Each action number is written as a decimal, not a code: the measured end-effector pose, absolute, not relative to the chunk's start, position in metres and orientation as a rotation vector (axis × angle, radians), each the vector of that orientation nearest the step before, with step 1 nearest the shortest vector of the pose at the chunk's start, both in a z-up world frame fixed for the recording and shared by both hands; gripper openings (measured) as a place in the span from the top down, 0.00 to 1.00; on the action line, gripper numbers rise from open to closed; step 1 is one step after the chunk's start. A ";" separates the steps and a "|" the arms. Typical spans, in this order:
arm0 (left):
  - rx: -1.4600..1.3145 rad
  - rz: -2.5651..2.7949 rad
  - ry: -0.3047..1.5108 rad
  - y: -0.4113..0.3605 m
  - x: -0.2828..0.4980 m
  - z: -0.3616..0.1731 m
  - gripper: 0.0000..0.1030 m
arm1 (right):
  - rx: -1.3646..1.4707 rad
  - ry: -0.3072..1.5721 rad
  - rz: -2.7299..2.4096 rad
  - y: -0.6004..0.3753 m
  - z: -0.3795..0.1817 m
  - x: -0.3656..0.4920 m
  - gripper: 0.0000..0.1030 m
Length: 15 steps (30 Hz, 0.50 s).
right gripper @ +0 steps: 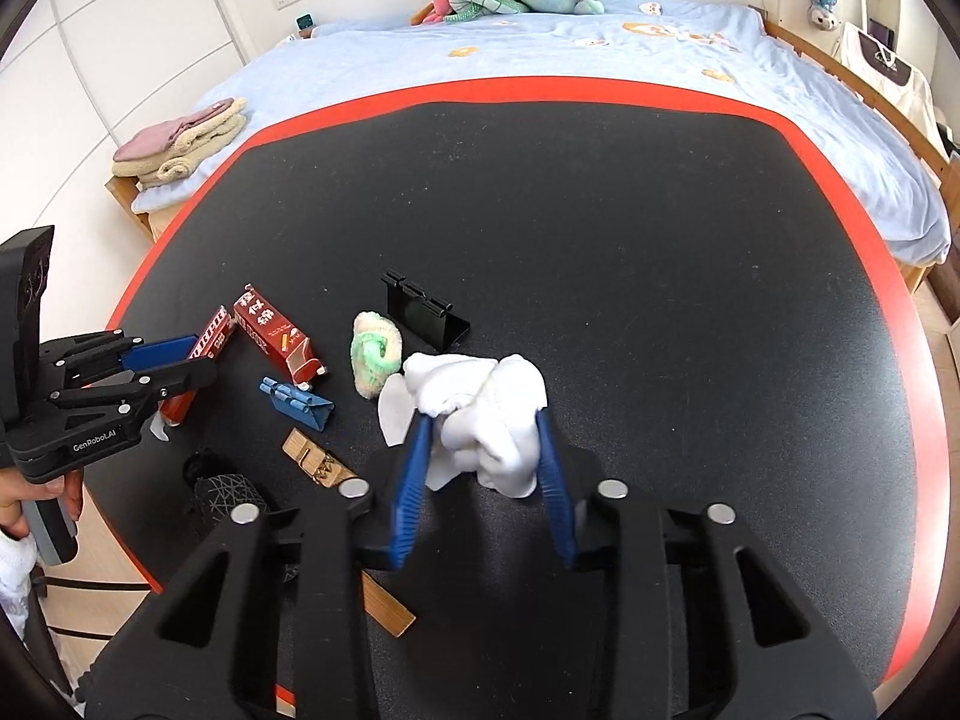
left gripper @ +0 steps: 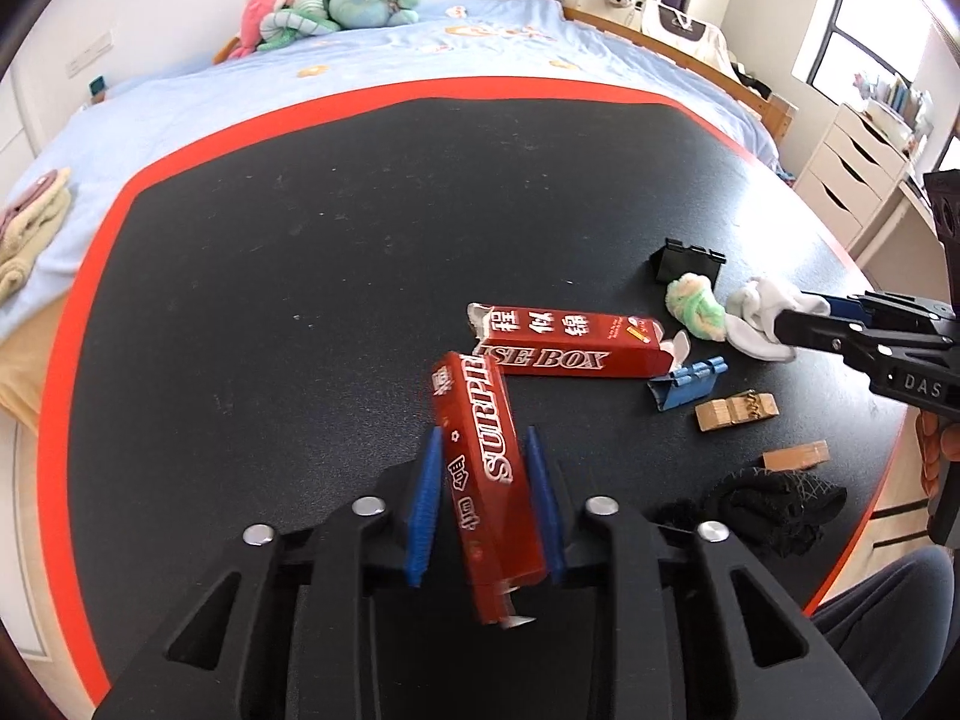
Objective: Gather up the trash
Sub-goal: 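Grasp the red carton with the left tool while the right tool grasps the white tissue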
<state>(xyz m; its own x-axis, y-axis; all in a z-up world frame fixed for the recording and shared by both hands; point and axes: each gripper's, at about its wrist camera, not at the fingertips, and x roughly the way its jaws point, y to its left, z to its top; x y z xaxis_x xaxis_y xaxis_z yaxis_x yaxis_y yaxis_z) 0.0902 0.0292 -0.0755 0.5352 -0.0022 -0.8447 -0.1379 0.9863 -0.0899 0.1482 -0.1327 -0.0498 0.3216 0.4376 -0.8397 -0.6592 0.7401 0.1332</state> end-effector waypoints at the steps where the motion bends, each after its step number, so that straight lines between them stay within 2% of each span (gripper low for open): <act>1: -0.147 0.079 1.001 0.029 0.091 -0.075 0.80 | -0.253 1.007 0.727 -0.133 -0.050 0.147 0.73; 15: -0.086 0.031 0.911 0.015 0.066 -0.042 0.82 | -0.242 0.919 0.691 -0.152 -0.020 0.119 0.82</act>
